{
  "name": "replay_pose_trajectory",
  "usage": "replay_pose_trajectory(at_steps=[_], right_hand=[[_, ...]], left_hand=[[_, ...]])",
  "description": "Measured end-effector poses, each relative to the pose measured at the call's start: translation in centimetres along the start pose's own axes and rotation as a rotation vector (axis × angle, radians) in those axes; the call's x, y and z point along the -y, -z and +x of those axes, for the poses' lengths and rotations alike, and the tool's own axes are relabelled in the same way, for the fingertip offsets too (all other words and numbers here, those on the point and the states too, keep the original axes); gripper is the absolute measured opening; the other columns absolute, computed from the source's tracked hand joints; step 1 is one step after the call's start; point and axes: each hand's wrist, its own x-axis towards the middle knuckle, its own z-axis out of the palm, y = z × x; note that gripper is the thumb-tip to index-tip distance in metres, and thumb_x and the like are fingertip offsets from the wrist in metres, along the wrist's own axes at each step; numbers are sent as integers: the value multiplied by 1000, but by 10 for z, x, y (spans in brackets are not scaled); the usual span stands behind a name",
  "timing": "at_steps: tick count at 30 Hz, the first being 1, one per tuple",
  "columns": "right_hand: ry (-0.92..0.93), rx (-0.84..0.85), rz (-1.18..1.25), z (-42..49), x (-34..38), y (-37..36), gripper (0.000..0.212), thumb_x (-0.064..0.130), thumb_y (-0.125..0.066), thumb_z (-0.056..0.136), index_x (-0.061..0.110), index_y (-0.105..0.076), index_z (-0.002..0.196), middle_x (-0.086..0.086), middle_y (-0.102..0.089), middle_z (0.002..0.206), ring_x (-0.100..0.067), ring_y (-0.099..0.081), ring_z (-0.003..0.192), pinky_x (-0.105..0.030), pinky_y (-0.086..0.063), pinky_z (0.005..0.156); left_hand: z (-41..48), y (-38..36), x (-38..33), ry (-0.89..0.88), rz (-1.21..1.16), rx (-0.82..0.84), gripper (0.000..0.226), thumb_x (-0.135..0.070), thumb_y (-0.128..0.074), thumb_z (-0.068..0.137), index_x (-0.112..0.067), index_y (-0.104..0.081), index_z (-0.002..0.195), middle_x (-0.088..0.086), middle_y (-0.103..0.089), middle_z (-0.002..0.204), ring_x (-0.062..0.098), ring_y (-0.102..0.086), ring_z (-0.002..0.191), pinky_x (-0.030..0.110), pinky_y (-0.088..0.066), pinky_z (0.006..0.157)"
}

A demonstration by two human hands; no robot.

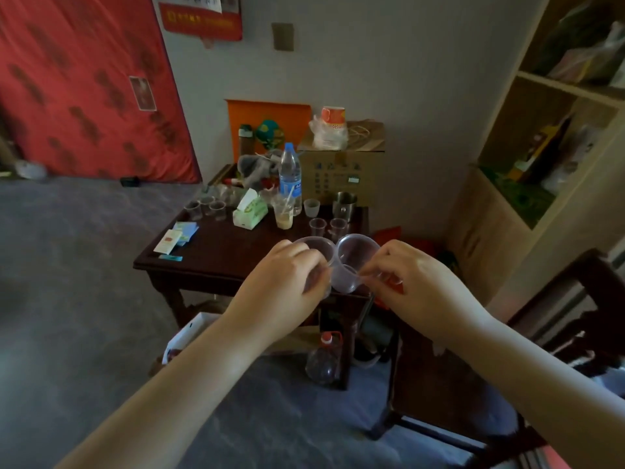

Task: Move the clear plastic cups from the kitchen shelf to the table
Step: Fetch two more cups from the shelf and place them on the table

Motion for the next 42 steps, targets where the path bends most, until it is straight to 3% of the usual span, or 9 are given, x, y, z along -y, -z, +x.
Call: replay_pose_trajectory(at_steps=[5,13,17,20,23,25,32,38,42], right_hand=[[-19,15,27,38,-27,-22,17,33,-56,86,28,-67,98,14,-55,93,2,-52,77,-14,-43,62],[-90,3,-15,120,-72,-63,19,23,-58,88,24,-67,104,11,-57,98,-1,-51,88,-16,-43,71],[-168,16,-9,166,-88,-94,22,24,-56,89,26,-67,107,13,-56,100,1,-51,92,-15,-43,75],[-224,55,-5,192,-100,-121,23,24,-55,89,27,-66,109,11,-57,103,-2,-51,95,-22,-47,79],[-258,58,-8,211,-116,-146,23,23,-56,88,26,-67,109,11,-58,103,-2,-51,96,-17,-44,81],[-297,61,3,219,-126,-161,23,24,-56,88,27,-67,108,14,-56,102,1,-50,95,-12,-41,80],[-369,102,-7,243,-164,-200,22,28,-56,88,28,-68,106,17,-55,99,1,-49,96,-13,-40,78],[-397,171,18,262,-216,-222,20,27,-57,88,25,-70,103,13,-61,101,-4,-50,99,-22,-44,81],[-416,210,45,271,-256,-241,20,25,-57,88,26,-68,104,11,-62,102,-7,-50,99,-23,-43,81]], left_hand=[[33,-23,38,-3,-13,14,19,-28,-49,89,-17,-61,80,-9,-54,76,5,-41,78,16,-36,67],[104,-60,126,-80,-37,85,20,-26,-49,88,-15,-65,84,-6,-56,78,7,-45,81,18,-38,71],[140,-75,180,-103,-63,129,19,-22,-51,89,-11,-66,86,-2,-57,79,14,-49,83,27,-44,75],[156,-91,214,-111,-87,171,21,-23,-49,90,-11,-66,91,-2,-58,81,14,-49,88,24,-42,83],[167,-111,240,-127,-107,214,24,-22,-46,92,-11,-66,95,0,-61,85,17,-50,92,26,-42,88],[174,-122,254,-123,-116,239,24,-21,-45,92,-10,-66,96,1,-61,86,18,-50,91,28,-43,88],[193,-166,293,-74,-137,311,21,-20,-48,92,-12,-66,95,1,-60,83,18,-49,89,27,-44,82],[210,-212,306,12,-103,350,20,-20,-49,90,-13,-67,89,2,-60,79,22,-51,86,29,-45,70],[223,-248,313,56,-82,403,23,-19,-47,89,-11,-68,90,4,-60,82,23,-50,87,34,-48,70]])
